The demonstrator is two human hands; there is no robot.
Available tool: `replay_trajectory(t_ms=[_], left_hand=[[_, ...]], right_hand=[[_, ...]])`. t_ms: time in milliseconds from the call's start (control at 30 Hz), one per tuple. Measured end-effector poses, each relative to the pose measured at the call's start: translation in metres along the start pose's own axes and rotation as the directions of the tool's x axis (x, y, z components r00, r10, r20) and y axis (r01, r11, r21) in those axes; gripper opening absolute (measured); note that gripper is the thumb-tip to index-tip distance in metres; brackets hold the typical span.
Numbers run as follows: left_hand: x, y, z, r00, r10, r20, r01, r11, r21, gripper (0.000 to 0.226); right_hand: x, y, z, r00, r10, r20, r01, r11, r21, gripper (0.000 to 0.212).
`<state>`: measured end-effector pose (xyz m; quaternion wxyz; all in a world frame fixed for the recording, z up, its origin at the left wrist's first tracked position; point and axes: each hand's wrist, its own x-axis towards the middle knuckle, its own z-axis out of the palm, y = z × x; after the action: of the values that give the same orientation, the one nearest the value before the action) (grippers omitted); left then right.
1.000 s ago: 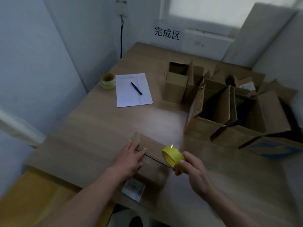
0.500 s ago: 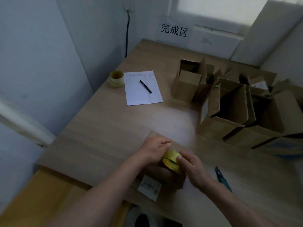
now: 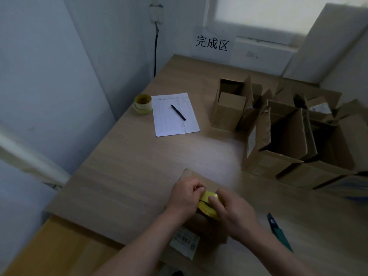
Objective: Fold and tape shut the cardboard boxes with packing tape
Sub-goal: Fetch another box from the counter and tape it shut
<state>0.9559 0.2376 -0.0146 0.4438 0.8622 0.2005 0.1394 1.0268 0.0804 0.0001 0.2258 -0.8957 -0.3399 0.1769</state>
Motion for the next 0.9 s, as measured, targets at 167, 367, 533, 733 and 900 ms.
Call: replay_trajectory(t_ms=[167, 367, 533, 733, 900], left_hand=[[-0.004, -0.014, -0.002, 0.990, -0.103, -0.093, 0.102, 0.995, -0.014, 0.011], [0.001, -0.029, -0.004, 0.931, -0.353, -0.098, 0.324, 0.919, -0.226, 0.020], [0.011, -0.043, -0.015, 0.891, -0.443, -0.097, 0.413, 0.881, -0.231, 0.022], [0.014, -0.065, -0.029, 0.883, -0.443, -0.156, 0.436, 0.896, -0.079, 0.024], [0.022, -0.078, -0.031, 0.854, -0.499, -0.148, 0.493, 0.866, -0.079, 0.032]], right_hand=[[-0.002, -0.003, 0.013, 0.999, 0.020, -0.046, -0.013, 0.988, 0.152, 0.038], [0.000, 0.004, 0.021, 0.986, 0.137, -0.091, -0.109, 0.959, 0.261, 0.021], [0.002, 0.001, 0.021, 0.970, 0.097, -0.224, -0.017, 0.942, 0.335, 0.020], [0.009, -0.001, 0.026, 0.984, -0.058, -0.169, 0.074, 0.993, 0.091, 0.023], [0.016, -0.005, 0.031, 0.988, -0.042, -0.145, 0.061, 0.990, 0.125, 0.021]])
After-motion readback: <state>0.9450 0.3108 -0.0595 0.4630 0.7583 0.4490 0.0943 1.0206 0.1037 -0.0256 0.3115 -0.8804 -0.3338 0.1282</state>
